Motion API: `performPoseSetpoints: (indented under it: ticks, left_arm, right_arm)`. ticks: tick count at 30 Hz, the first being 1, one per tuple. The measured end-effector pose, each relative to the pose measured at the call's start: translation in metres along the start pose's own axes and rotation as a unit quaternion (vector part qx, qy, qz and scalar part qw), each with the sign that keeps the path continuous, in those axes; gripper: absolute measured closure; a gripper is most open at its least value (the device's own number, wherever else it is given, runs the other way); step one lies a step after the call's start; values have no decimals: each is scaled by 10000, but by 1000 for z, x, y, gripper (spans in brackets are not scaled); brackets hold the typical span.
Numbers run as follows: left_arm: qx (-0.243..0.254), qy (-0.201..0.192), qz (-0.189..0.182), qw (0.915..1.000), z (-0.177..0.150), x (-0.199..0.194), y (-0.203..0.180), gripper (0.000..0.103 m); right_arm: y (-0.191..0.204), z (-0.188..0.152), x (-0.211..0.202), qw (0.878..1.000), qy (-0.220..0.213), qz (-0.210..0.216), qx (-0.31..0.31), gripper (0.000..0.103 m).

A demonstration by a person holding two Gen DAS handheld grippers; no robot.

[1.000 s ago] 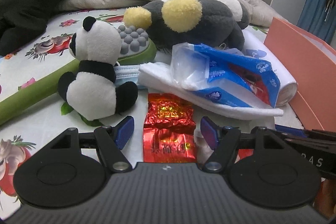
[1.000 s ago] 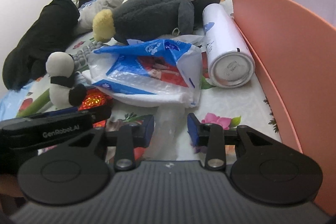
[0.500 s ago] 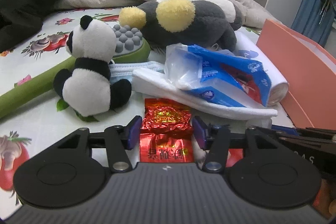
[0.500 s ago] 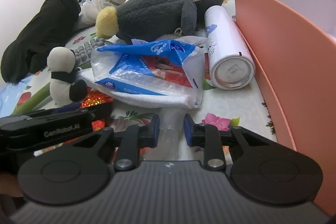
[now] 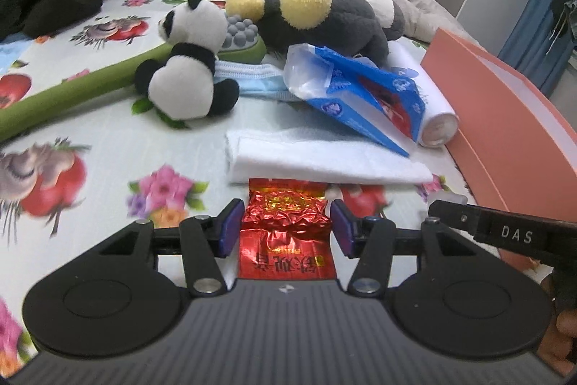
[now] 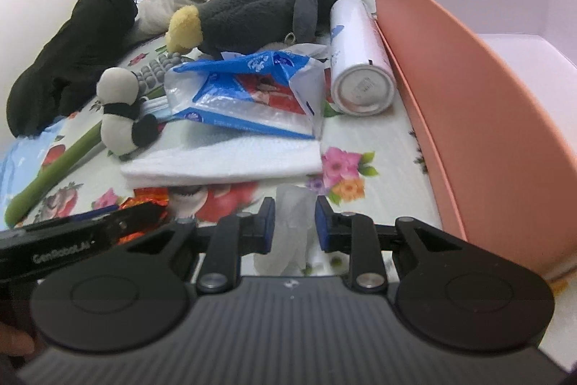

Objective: Organize soft objects
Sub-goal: 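Grasp the red tea packet with the left tool while the right tool grasps the clear plastic figure, then carry the tea packet with the left tool while the right tool carries the clear figure into the box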

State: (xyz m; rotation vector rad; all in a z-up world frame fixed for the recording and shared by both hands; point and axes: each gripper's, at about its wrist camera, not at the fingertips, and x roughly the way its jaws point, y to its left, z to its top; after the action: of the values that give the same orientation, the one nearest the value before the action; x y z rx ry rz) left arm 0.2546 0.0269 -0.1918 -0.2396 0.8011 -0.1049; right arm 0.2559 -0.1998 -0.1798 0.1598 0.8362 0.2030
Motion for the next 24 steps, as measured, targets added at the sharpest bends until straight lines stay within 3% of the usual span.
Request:
performPoseSetpoints:
  ticks: [19, 24]
  left_arm:
    - [-471, 63, -93, 9988, -28, -70, 2, 44]
    - [-189, 45, -134, 9997, -16, -88, -17, 44]
  right_arm:
    - [13, -21, -51, 9997, 68, 9, -232, 78]
    - [17, -20, -68, 9994, 203, 60, -275, 78]
